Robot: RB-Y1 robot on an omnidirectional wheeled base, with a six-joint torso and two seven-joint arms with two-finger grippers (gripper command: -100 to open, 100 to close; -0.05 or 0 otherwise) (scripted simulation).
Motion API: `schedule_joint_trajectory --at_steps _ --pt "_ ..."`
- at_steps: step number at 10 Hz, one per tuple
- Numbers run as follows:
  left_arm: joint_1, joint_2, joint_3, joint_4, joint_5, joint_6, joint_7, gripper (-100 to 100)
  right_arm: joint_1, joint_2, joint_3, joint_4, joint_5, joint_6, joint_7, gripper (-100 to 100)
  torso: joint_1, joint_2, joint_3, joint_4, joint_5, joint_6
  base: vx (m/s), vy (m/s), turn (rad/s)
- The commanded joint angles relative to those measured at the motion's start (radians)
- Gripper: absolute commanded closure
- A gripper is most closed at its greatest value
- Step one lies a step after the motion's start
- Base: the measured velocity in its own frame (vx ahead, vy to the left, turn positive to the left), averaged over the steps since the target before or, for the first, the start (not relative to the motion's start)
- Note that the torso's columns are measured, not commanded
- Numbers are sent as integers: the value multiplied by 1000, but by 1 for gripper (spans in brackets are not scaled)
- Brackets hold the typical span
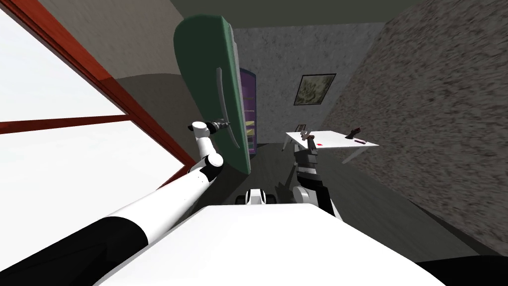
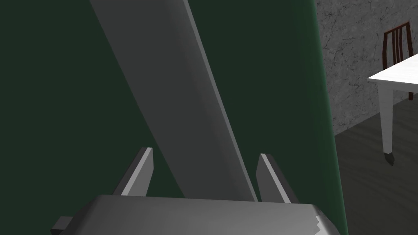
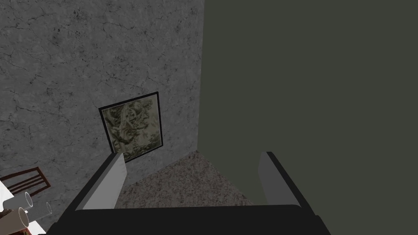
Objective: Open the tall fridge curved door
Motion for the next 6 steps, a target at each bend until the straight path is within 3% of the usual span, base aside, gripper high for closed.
schedule_joint_trajectory --at_steps 1,2,3,4,5,6 --pt "2 -5 3 -27 59 80 -25 100 0 0 0 0 0 0 0 0 0 -1 -1 0 0 1 -50 138 205" --pt "2 -5 3 -27 59 98 -25 100 0 0 0 0 0 0 0 0 0 -1 -1 0 0 0 -64 106 124" --pt "3 -12 2 -37 101 142 -42 100 0 0 0 0 0 0 0 0 -3 -1 -1 -1 0 2 -53 139 149" --pt "3 -12 2 -37 101 157 -42 100 0 0 0 0 0 0 0 0 -4 0 1 0 -1 3 -32 127 116" --pt "5 -19 2 -47 144 205 -59 100 0 0 0 0 0 0 0 0 -7 -1 0 0 -2 4 -29 138 212" --pt "5 -19 2 -47 144 217 -59 100 0 0 0 0 0 0 0 0 -6 0 0 0 -2 3 -35 113 120"
